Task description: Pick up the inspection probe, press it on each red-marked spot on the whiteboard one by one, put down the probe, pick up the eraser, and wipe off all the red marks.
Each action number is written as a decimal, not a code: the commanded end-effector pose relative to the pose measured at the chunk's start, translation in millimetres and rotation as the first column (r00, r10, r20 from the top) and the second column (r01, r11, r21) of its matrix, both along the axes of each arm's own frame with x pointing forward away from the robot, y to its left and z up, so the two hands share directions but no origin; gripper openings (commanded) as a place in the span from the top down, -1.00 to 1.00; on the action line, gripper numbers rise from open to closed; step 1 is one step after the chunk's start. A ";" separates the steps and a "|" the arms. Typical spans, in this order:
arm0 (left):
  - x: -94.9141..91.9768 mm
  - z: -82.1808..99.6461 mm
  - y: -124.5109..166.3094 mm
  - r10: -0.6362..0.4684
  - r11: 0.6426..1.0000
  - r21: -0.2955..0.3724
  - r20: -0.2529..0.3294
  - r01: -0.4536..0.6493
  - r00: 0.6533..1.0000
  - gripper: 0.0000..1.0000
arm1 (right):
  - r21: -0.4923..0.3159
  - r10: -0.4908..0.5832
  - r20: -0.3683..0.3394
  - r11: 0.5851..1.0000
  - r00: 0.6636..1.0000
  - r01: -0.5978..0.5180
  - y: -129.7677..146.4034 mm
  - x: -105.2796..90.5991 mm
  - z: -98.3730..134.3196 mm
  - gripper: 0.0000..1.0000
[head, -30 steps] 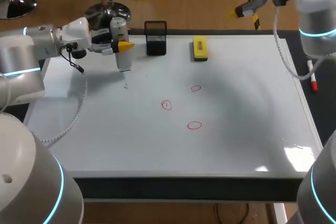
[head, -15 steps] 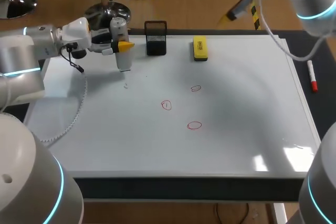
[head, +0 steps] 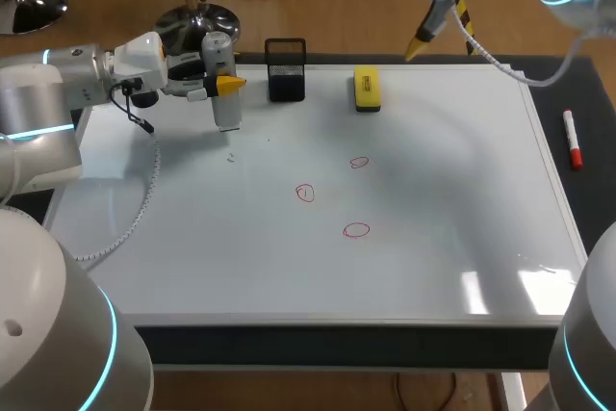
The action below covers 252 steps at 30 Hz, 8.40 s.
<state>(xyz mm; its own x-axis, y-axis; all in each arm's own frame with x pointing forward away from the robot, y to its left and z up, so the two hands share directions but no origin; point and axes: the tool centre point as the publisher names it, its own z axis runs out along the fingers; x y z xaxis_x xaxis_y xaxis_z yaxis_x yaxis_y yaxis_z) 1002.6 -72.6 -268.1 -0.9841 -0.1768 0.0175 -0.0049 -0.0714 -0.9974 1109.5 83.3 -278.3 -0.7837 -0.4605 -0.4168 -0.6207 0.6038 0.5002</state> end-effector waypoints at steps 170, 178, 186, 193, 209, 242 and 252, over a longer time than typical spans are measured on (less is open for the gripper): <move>0.8 0.4 0.0 -0.001 1.000 -0.001 0.000 0.001 1.000 1.00 | -0.631 0.610 -0.046 0.596 0.791 -0.496 -45.4 4.2 -65.9 1.00; 0.8 0.4 0.0 -0.001 1.000 -0.001 0.000 0.001 1.000 1.00 | -0.638 0.491 -0.014 0.666 0.871 -0.386 -76.9 7.7 -46.8 1.00; 0.8 0.4 0.0 -0.001 1.000 -0.001 0.000 0.001 1.000 1.00 | -0.650 0.393 0.009 0.701 0.919 -0.293 -106.6 3.3 -37.3 1.00; 0.8 0.4 0.0 -0.001 1.000 -0.001 0.000 0.001 1.000 1.00 | -0.650 0.297 0.002 0.726 0.955 -0.224 -136.5 -7.3 -38.2 1.00; 0.8 0.4 0.0 -0.001 1.000 -0.001 0.000 0.001 1.000 1.00 | -0.654 0.150 -0.014 0.747 0.989 -0.123 -182.8 -35.6 -41.4 1.00; 0.8 0.4 0.0 -0.001 1.000 -0.001 0.000 0.001 1.000 1.00 | -0.640 0.105 -0.008 0.764 0.994 -0.086 -189.6 -40.7 -44.4 1.00; -17.5 15.8 -22.4 -0.071 0.997 -0.005 0.034 0.072 0.997 1.00 | -0.640 0.105 -0.008 0.764 0.994 -0.086 -189.6 -40.7 -44.4 1.00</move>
